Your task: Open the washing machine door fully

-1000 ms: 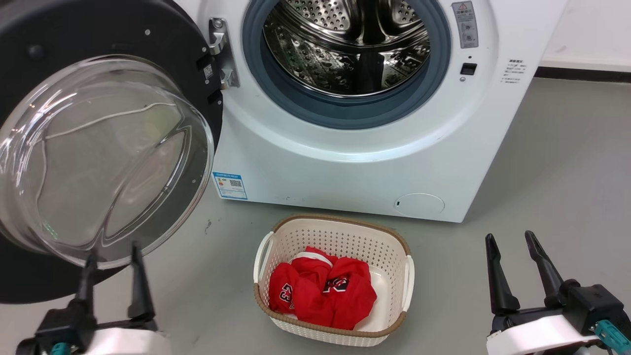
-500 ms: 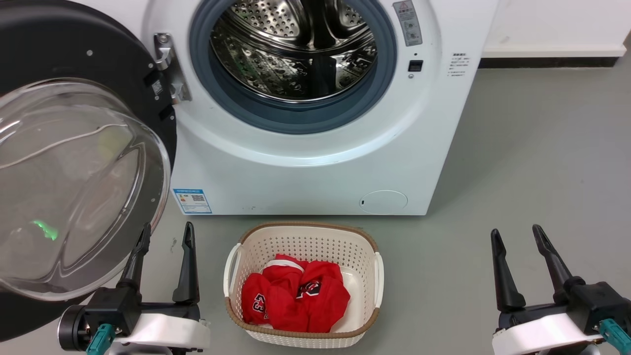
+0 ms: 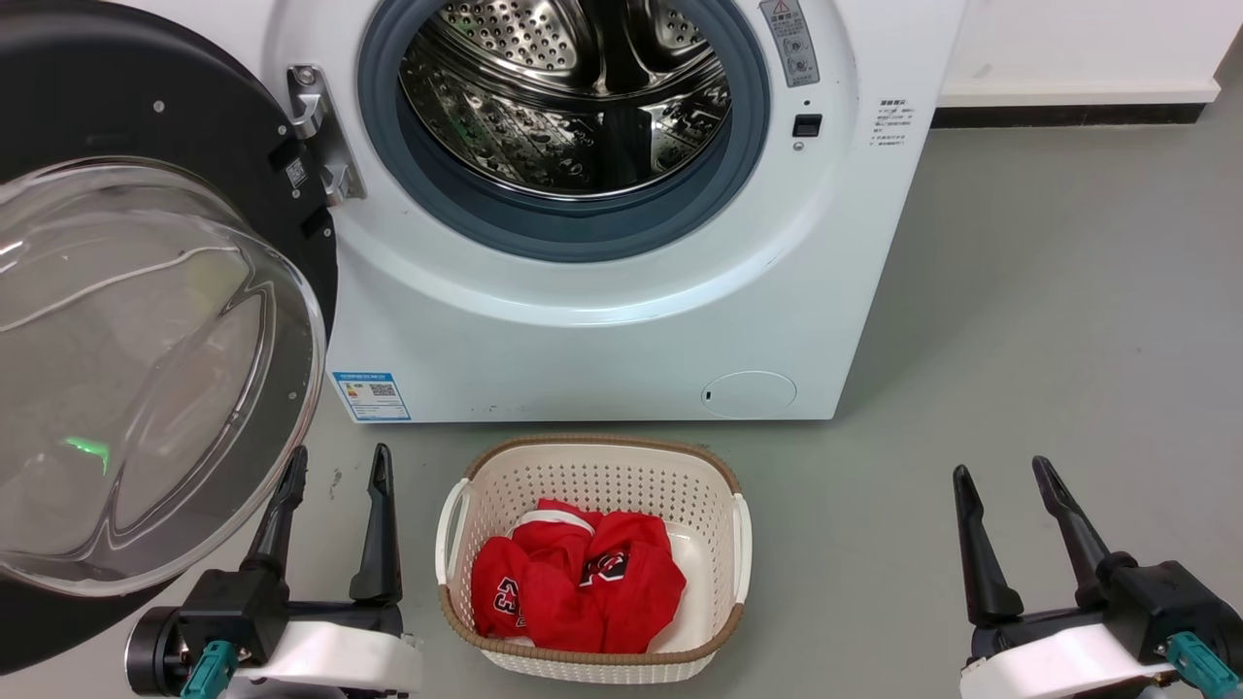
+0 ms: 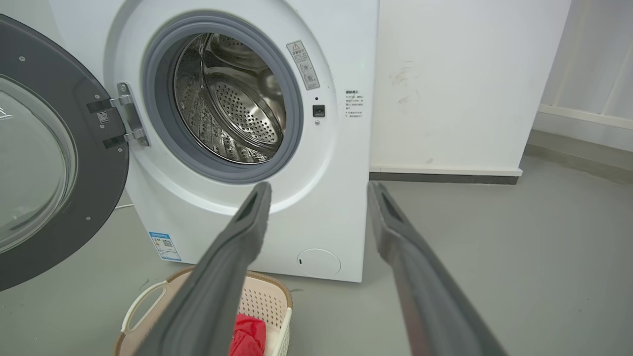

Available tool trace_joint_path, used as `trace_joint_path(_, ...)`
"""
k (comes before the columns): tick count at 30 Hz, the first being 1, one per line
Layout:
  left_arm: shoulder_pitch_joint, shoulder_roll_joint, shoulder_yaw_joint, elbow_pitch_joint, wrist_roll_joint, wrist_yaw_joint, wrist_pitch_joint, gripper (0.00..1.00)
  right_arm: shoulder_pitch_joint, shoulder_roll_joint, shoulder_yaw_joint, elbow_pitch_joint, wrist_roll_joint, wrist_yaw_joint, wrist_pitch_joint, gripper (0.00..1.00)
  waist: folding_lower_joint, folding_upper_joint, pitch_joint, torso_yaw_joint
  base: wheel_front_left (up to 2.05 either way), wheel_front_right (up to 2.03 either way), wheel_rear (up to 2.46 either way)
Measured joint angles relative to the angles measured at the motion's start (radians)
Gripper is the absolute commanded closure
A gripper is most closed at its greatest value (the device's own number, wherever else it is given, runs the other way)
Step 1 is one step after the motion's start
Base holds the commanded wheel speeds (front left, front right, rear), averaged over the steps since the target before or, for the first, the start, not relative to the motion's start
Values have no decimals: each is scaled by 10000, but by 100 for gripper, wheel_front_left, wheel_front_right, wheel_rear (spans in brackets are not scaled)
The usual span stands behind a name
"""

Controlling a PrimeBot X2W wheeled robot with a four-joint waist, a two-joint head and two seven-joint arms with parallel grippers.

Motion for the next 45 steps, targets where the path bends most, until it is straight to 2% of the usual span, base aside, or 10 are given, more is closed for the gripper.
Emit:
trace_joint_path(17, 1, 0, 17, 153, -90, -12, 0, 0, -33, 0, 8, 163, 111, 0, -44, 0, 0, 0, -18, 59, 0, 0, 0)
trace_joint_path(18, 12, -4, 4, 230, -92, -12, 2, 100, -4, 0, 6, 232, 105, 0, -42, 100, 0, 0, -20, 58, 0, 0, 0)
trace_joint_path(22, 188, -29, 6, 629, -232, -12, 125, 100, 188, 4, 35, 537, 226, 0, -31, 100, 0, 0, -21, 57, 0, 0, 0)
trace_joint_path(33, 106, -29, 119, 911, -2579, -31, 715, 100, 58, -88, 42, 782, 2792, 0, 399, 100, 0, 0, -36, 47, 0, 0, 0)
trace_joint_path(45, -75, -29, 205, 1112, -4625, -105, 1200, 100, -220, -176, 17, 1003, 5028, 0, 759, 100, 0, 0, -51, 36, 0, 0, 0)
